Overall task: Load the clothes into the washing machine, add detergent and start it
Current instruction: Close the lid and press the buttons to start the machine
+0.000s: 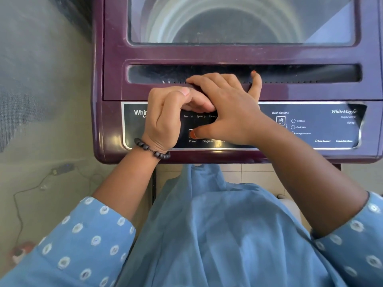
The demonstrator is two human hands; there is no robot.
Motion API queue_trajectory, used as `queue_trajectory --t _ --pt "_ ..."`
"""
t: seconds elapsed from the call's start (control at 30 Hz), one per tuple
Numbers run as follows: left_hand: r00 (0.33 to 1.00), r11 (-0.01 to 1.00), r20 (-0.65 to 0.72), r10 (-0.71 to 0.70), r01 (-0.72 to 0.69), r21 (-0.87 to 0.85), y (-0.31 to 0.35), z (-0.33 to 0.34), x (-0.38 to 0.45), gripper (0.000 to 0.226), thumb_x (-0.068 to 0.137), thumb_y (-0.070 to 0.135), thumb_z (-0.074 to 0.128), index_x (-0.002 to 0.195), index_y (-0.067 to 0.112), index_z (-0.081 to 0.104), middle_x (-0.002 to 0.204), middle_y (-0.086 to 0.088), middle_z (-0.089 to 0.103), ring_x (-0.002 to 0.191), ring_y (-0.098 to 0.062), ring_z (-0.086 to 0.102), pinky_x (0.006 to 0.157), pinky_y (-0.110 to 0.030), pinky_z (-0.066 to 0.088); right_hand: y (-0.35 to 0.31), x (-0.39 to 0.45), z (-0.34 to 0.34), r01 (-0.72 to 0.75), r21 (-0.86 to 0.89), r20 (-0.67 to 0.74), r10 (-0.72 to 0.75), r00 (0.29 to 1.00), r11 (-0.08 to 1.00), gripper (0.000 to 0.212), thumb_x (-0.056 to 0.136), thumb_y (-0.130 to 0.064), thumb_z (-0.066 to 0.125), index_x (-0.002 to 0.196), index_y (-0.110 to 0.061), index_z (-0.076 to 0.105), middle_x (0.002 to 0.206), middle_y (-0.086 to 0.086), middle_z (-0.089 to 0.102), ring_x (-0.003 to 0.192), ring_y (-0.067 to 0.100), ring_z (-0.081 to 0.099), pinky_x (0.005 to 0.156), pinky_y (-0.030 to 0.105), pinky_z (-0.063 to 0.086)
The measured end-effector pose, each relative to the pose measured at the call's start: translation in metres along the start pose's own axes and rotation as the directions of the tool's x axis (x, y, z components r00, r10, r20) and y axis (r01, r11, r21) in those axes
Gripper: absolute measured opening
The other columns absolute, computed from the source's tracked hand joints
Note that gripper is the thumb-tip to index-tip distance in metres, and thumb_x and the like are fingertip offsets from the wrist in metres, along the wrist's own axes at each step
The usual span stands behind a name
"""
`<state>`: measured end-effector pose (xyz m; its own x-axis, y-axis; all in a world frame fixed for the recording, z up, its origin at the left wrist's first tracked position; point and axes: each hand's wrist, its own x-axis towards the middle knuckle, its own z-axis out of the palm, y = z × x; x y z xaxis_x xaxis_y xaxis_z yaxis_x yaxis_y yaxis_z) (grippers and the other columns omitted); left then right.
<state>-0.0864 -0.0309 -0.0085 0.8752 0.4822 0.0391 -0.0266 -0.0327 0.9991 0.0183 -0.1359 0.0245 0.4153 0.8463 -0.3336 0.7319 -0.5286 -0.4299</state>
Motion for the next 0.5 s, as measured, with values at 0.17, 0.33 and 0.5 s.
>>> queue_trajectory --t 0.17,0.33,0.5 --pt "1.000 1.000 0.009 -0.007 0.007 -0.007 -0.0002 -0.0005 0.0008 0.045 0.086 0.027 0.029 0.089 0.010 0.071 0.085 -0.011 0.071 0.080 -0.021 0.069 0.074 -0.030 0.054 -0.0001 0.0005 0.0000 0.002 0.017 -0.005 -0.002 1.000 1.000 0.091 0.069 -0.059 0.071 0.147 -0.039 0.029 0.146 -0.016 0.036 0.141 0.014 0.026 0.110 0.069 -0.006" --pt "1.000 1.000 -0.004 -0.001 0.001 0.004 0.0004 0.0017 0.0003 0.045 0.086 0.026 0.029 0.088 0.009 0.071 0.082 -0.012 0.071 0.079 -0.019 0.069 0.073 -0.029 0.054 0.0023 0.0001 -0.0015 0.038 -0.007 0.025 -0.038 0.999 0.999 0.097 0.069 -0.071 0.064 0.149 -0.036 0.024 0.150 -0.013 0.033 0.142 0.017 0.025 0.109 0.072 -0.004" --pt "1.000 1.000 -0.011 0.012 -0.012 0.027 -0.0004 0.0026 0.0007 0.046 0.086 0.026 0.029 0.089 0.008 0.071 0.083 -0.011 0.071 0.078 -0.018 0.069 0.072 -0.028 0.054 0.0055 0.0002 -0.0081 0.066 -0.022 0.121 -0.063 0.991 0.998 0.114 0.062 -0.077 0.067 0.153 -0.032 0.014 0.155 -0.011 0.024 0.145 0.019 0.016 0.106 0.075 -0.011"
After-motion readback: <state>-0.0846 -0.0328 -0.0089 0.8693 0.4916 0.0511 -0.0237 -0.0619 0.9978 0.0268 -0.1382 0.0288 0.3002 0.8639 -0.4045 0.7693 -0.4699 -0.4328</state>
